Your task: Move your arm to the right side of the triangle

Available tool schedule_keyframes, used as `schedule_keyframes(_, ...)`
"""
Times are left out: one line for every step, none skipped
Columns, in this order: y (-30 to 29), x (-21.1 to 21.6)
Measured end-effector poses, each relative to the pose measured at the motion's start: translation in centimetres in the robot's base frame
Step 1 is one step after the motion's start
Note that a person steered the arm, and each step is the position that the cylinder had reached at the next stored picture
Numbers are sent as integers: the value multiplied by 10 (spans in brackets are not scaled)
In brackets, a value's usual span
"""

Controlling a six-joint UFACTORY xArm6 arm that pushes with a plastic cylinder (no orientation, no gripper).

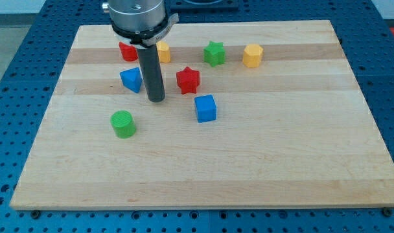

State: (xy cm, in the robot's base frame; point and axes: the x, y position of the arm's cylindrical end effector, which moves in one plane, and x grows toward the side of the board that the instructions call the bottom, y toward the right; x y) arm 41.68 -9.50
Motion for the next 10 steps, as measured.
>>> schedule_keyframes(-1, 0)
schedule_keyframes(-23, 0)
schedule_keyframes(-26, 0)
schedule_keyframes(-25, 0)
schedule_keyframes(-11, -5)
schedule_keyframes(-11, -6)
schedule_keyframes(-11, -6)
schedule_keyframes(-11, -8)
schedule_keyframes(-11, -16)
schedule_keyframes(-11, -18)
